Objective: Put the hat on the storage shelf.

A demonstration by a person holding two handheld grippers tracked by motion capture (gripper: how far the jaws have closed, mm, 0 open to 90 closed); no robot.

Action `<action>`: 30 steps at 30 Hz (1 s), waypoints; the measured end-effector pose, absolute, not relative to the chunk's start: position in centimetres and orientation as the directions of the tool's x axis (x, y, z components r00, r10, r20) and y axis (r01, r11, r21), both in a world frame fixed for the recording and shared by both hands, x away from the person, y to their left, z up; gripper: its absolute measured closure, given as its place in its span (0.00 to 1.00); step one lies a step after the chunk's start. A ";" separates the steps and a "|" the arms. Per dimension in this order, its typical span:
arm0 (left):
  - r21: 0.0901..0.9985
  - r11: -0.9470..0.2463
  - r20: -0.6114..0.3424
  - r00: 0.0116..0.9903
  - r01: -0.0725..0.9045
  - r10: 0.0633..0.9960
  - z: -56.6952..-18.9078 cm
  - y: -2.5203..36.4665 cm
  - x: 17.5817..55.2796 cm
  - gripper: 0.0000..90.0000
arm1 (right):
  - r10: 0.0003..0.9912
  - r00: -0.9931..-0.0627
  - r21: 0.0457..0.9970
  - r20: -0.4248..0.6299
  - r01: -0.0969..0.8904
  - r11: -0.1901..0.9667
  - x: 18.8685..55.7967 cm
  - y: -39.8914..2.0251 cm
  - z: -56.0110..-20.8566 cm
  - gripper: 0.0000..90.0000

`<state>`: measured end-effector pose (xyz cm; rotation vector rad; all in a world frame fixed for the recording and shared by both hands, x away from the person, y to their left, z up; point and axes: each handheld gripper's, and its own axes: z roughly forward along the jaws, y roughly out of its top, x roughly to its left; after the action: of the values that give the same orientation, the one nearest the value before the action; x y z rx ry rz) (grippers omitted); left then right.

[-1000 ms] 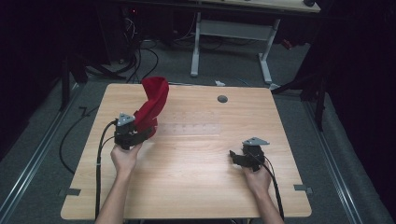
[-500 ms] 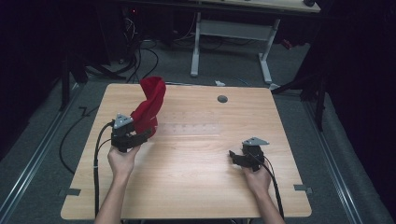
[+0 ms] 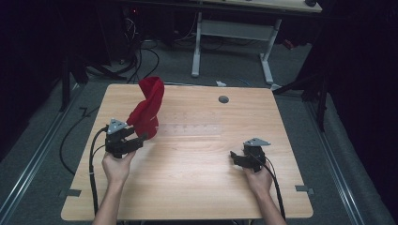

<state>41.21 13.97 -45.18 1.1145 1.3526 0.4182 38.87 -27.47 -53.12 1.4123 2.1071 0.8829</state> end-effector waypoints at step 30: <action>0.812 0.451 -0.553 0.242 0.370 0.797 -46.7 13.6 37.6 0.40 | 0.926 -0.377 0.721 -0.022 0.635 0.276 38.8 -27.5 -53.1 0.35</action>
<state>37.58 13.56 -46.74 1.1389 1.3611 0.4015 38.83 -27.48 -53.13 1.4047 2.1100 0.8813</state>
